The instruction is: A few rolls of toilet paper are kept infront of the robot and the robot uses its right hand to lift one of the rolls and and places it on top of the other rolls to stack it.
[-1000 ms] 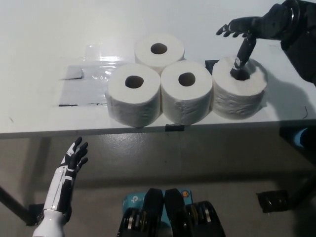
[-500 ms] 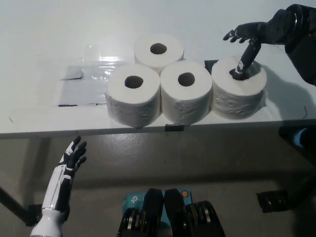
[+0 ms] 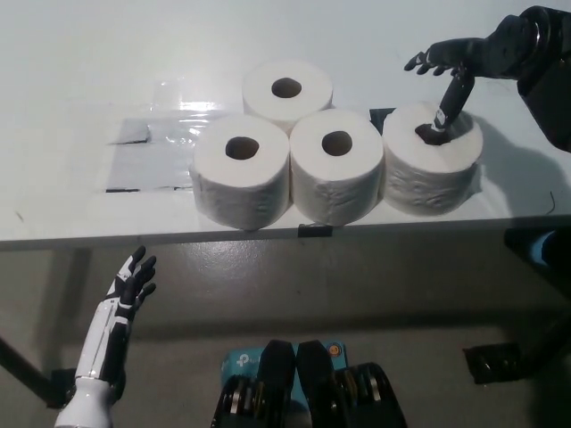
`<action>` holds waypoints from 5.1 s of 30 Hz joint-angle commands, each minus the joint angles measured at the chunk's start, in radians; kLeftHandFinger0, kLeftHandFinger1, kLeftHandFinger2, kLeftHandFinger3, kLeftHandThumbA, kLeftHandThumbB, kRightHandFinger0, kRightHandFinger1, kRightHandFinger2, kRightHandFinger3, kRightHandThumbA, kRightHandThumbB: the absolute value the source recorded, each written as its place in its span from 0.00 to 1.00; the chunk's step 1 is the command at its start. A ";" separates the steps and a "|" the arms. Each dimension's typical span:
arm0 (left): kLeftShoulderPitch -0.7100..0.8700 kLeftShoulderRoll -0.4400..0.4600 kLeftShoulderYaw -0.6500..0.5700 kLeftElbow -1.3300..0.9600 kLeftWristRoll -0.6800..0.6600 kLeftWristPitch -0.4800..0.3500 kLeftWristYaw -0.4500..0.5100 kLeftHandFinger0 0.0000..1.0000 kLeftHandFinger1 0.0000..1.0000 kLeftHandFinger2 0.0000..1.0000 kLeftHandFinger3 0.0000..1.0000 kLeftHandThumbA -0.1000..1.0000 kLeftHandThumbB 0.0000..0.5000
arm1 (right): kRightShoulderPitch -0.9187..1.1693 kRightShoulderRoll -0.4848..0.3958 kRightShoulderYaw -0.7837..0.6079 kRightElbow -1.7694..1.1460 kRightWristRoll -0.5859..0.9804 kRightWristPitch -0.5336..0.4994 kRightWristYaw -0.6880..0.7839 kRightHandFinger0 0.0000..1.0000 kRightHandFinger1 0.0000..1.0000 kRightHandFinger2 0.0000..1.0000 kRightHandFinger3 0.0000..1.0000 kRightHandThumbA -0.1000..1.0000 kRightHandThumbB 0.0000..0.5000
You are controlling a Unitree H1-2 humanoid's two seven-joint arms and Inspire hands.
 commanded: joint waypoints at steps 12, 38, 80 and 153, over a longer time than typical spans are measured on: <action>-0.002 0.012 0.006 -0.023 0.001 -0.026 -0.005 1.00 1.00 1.00 1.00 1.00 0.06 | -0.093 -0.010 -0.011 0.006 -0.033 -0.055 -0.004 1.00 1.00 1.00 1.00 1.00 0.76; 0.009 0.007 -0.001 -0.052 -0.002 -0.012 -0.010 1.00 1.00 1.00 1.00 1.00 0.12 | -0.039 0.069 0.006 0.145 -0.068 -0.064 -0.118 1.00 1.00 1.00 1.00 0.96 0.70; 0.013 0.017 0.015 -0.047 -0.004 -0.030 -0.005 1.00 1.00 1.00 1.00 1.00 0.14 | 0.308 -0.051 -0.062 -0.335 -0.298 -0.084 -1.084 0.00 0.41 0.88 0.77 0.00 0.32; 0.078 0.009 0.019 -0.062 -0.012 -0.031 -0.007 1.00 1.00 1.00 1.00 1.00 0.05 | 0.294 0.100 -0.198 -0.802 -0.478 -0.091 -1.147 0.00 0.27 0.77 0.57 0.00 0.45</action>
